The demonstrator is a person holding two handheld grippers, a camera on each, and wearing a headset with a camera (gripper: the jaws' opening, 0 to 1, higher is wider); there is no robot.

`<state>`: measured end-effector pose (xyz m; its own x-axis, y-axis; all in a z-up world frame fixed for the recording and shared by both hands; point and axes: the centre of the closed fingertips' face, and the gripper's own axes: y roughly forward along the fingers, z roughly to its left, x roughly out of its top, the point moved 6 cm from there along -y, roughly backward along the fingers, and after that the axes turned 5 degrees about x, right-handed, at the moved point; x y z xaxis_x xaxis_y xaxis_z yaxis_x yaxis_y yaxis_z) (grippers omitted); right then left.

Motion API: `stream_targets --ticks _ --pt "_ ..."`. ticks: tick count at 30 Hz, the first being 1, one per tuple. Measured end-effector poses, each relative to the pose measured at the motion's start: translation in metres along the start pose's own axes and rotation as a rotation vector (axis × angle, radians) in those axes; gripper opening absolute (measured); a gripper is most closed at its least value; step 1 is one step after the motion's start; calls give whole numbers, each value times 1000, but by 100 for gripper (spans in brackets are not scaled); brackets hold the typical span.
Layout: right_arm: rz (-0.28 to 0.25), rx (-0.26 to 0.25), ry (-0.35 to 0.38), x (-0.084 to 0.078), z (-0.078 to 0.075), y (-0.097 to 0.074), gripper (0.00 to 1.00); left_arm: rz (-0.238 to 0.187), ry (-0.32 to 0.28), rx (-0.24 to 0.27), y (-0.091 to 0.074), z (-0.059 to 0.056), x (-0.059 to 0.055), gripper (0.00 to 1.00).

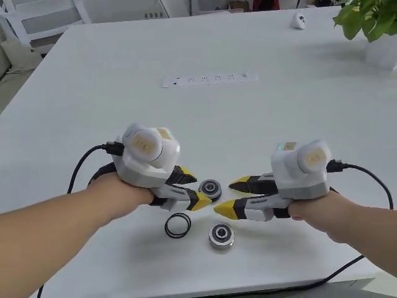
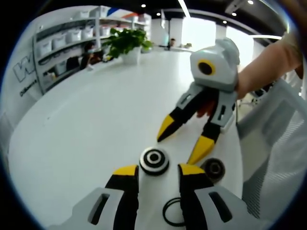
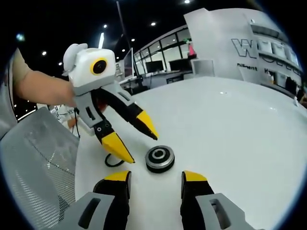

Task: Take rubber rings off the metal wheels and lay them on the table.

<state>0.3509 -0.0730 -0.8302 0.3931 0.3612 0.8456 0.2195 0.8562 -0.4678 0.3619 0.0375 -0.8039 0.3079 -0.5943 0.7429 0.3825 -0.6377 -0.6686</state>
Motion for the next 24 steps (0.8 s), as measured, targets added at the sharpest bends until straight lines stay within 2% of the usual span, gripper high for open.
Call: stream_targets --ticks 18,24 --pt "-1 -4 -9 -2 0 -2 39 5 44 -6 15 1 7 22" --pt "-6 3 -18 0 3 1 39 7 53 -5 15 -1 8 18"
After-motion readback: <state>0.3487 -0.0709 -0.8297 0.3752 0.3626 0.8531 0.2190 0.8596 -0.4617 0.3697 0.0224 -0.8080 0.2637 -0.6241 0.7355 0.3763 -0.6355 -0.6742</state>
